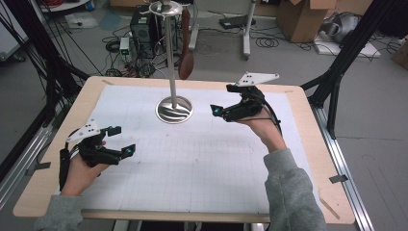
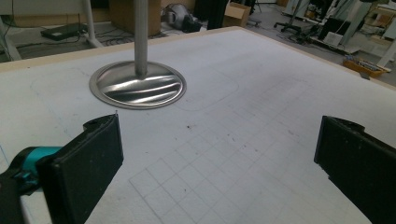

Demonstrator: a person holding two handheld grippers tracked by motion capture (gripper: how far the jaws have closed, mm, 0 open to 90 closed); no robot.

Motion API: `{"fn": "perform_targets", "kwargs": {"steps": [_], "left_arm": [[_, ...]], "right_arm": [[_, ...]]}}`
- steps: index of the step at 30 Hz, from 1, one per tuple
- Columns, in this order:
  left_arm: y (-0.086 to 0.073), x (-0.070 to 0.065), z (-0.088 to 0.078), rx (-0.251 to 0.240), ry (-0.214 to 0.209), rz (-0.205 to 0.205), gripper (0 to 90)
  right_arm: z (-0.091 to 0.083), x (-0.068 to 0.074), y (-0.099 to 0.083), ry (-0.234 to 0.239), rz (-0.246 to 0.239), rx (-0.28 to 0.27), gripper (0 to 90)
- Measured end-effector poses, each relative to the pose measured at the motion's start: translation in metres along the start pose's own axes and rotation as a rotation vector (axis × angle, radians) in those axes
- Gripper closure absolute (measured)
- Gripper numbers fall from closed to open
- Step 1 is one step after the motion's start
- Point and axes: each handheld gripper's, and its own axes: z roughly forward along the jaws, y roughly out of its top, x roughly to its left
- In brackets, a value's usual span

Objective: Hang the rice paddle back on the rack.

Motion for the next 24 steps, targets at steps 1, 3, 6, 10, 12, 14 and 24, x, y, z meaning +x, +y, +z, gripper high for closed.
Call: {"fn": "perform_targets", "kwargs": {"steps": [1, 3, 6, 10, 12, 14, 24], "left_arm": [[0.000, 0.000, 0.000, 0.003, 0.001, 0.000, 1.7], [0.000, -0.001, 0.001, 0.004, 0.001, 0.002, 1.7], [0.000, -0.002, 0.002, 0.008, -0.001, 0.005, 1.7], [-0.001, -0.002, 0.001, 0.011, -0.002, 0.006, 1.7], [-0.001, -0.002, 0.000, 0.009, 0.001, 0.004, 1.7], [-0.001, -0.002, 0.000, 0.007, 0.000, 0.004, 1.7], [0.001, -0.002, -0.003, -0.005, 0.001, 0.004, 1.7]], "right_arm": [[-0.001, 0.000, -0.002, 0.000, 0.003, -0.001, 1.3], [-0.003, -0.001, -0.006, -0.004, 0.005, 0.001, 1.3], [-0.004, -0.002, -0.013, -0.004, 0.009, -0.001, 1.3], [-0.007, -0.004, -0.021, -0.002, 0.029, -0.013, 1.3], [-0.008, -0.005, -0.025, -0.005, 0.036, -0.015, 1.3], [-0.010, -0.006, -0.029, -0.002, 0.044, -0.024, 1.3], [-0.027, -0.011, -0.050, -0.048, 0.041, -0.059, 1.3]]}}
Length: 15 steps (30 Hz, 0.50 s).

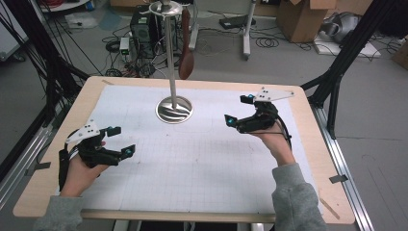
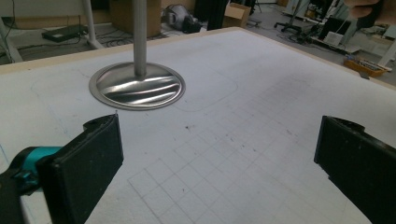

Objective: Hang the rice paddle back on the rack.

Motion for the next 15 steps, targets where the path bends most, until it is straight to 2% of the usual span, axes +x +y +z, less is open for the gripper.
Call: {"fn": "perform_targets", "kwargs": {"steps": [5, 10, 15], "left_arm": [[0.000, 0.001, -0.001, 0.000, 0.004, 0.001, 1.7], [0.000, 0.000, -0.001, 0.000, 0.004, 0.003, 1.7], [0.001, -0.001, -0.002, 0.000, 0.002, 0.004, 1.7]], "right_arm": [[-0.011, -0.005, -0.012, -0.017, 0.029, -0.021, 1.3], [-0.023, -0.008, -0.024, -0.037, 0.029, -0.033, 1.3], [-0.036, -0.012, -0.033, -0.051, 0.057, -0.046, 1.3]]}}
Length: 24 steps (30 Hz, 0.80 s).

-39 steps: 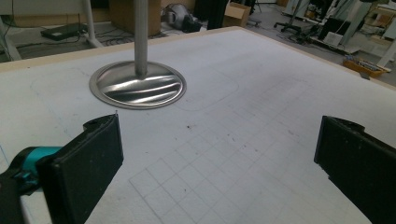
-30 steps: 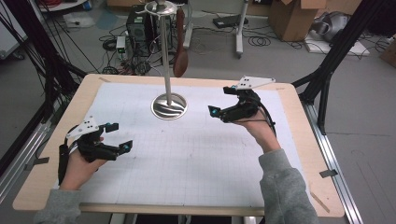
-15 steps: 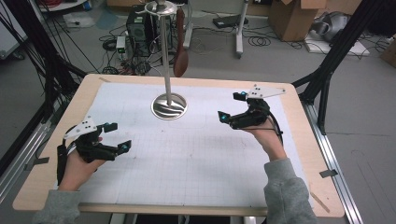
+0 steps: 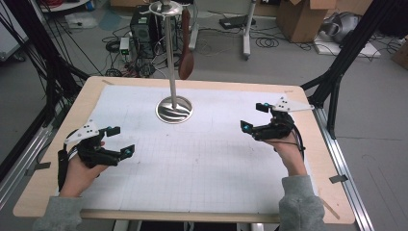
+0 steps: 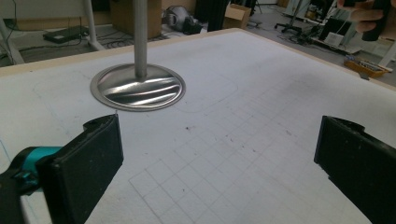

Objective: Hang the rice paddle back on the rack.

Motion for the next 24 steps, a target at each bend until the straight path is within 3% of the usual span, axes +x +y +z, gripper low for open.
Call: {"fn": "perform_targets", "kwargs": {"steps": [4, 7, 13, 24], "left_arm": [[0.000, 0.001, -0.001, -0.001, 0.003, 0.002, 1.7], [0.000, 0.001, -0.001, -0.002, 0.000, -0.002, 1.7], [0.001, 0.000, -0.003, -0.015, -0.001, -0.008, 1.7], [0.000, 0.002, -0.003, -0.012, 0.001, -0.009, 1.7]], "right_arm": [[-0.008, -0.003, -0.008, -0.008, 0.012, 0.001, 1.3], [-0.010, -0.006, -0.018, -0.022, 0.006, 0.027, 1.3], [-0.014, -0.010, -0.035, -0.037, 0.039, 0.066, 1.3], [-0.028, -0.008, -0.046, -0.051, 0.057, 0.021, 1.3]]}}
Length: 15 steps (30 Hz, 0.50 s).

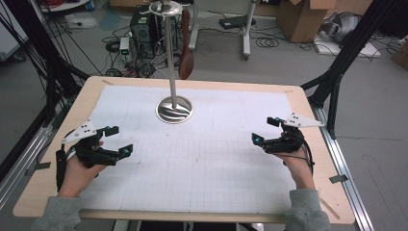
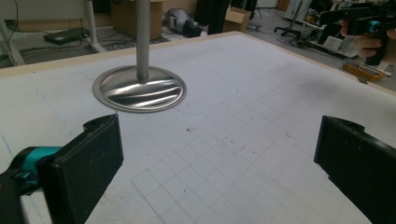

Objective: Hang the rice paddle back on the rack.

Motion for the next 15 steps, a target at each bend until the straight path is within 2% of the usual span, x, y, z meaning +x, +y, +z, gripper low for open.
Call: {"fn": "perform_targets", "kwargs": {"steps": [15], "left_arm": [[-0.001, 0.000, -0.001, 0.001, 0.002, -0.001, 1.7]], "right_arm": [[-0.015, -0.003, -0.017, -0.030, 0.042, -0.014, 1.3]]}}
